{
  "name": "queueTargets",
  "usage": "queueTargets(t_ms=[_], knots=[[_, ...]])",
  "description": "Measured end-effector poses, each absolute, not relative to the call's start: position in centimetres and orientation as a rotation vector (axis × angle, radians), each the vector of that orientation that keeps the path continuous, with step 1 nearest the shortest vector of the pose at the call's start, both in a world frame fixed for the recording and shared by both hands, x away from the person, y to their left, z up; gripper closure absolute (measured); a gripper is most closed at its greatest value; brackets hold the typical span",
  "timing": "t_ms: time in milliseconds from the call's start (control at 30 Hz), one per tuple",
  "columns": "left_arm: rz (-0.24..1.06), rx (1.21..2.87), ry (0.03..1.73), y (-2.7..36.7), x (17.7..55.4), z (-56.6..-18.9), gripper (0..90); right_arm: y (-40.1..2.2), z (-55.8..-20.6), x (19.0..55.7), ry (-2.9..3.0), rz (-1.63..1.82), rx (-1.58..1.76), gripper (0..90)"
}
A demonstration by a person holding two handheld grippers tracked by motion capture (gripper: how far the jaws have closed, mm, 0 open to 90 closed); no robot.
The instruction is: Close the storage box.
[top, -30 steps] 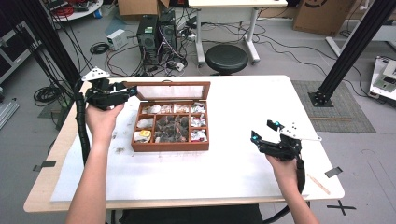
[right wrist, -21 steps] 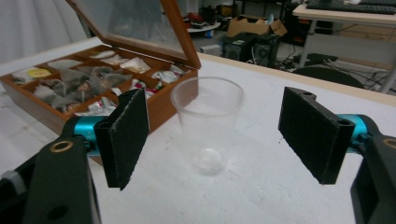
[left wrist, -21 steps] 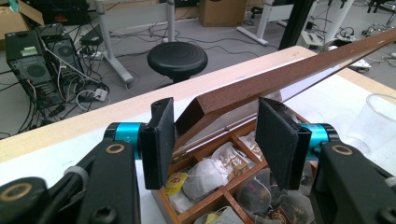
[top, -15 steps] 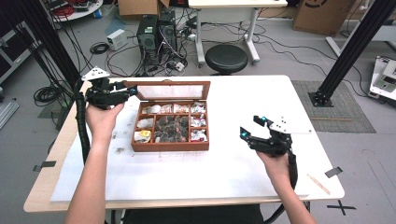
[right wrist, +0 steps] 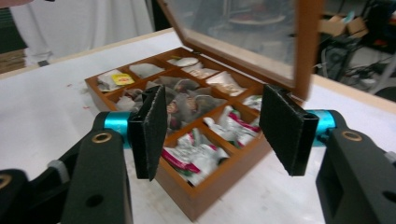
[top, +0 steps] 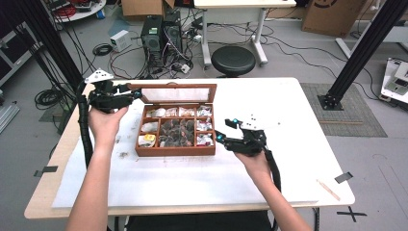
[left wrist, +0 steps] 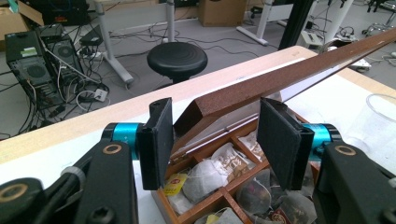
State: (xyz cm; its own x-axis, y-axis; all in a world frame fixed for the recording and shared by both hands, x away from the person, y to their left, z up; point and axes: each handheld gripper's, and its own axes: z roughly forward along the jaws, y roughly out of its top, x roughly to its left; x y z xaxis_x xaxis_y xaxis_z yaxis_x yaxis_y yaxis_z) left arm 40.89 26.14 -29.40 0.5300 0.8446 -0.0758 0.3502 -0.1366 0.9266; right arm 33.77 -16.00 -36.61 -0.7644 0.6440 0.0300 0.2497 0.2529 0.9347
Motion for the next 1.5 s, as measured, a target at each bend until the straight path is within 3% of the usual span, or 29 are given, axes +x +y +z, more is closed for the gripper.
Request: queueTargets(t_ms=[433, 933, 1000, 1100, 1167, 1200, 1233, 1500], knots=[[0.585, 1.717, 1.001, 26.2, 41.0, -29.5, 45.8, -8.8, -37.6, 37.1, 2.324, 1.481, 0.836, 49.7], [0.585, 1.705, 1.004, 26.2, 41.1, -29.7, 45.2, -2.3, -38.7, 39.3, 2.446, 1.295, 0.863, 50.2], [0.587, 1.708, 1.005, 26.2, 41.2, -29.8, 45.0, -1.1, -39.1, 39.6, 2.488, 1.208, 0.867, 55.5], [0.589, 1.707, 1.005, 26.2, 41.2, -29.8, 44.9, -0.3, -39.5, 39.8, 2.523, 1.121, 0.848, 70.7], [0.585, 1.708, 1.003, 26.2, 41.2, -29.9, 44.7, -0.1, -39.5, 39.8, 2.527, 1.108, 0.851, 74.9], [0.583, 1.703, 1.007, 26.2, 41.2, -29.9, 44.7, 0.0, -39.6, 39.7, 2.535, 1.114, 0.846, 86.2], [0.586, 1.707, 1.004, 26.2, 41.1, -30.0, 44.7, 0.0, -39.6, 39.6, 2.532, 1.122, 0.837, 90.0], [0.583, 1.696, 1.009, 26.2, 41.0, -30.2, 44.3, -0.3, -38.8, 38.9, 2.473, 1.199, 0.799, 90.0]])
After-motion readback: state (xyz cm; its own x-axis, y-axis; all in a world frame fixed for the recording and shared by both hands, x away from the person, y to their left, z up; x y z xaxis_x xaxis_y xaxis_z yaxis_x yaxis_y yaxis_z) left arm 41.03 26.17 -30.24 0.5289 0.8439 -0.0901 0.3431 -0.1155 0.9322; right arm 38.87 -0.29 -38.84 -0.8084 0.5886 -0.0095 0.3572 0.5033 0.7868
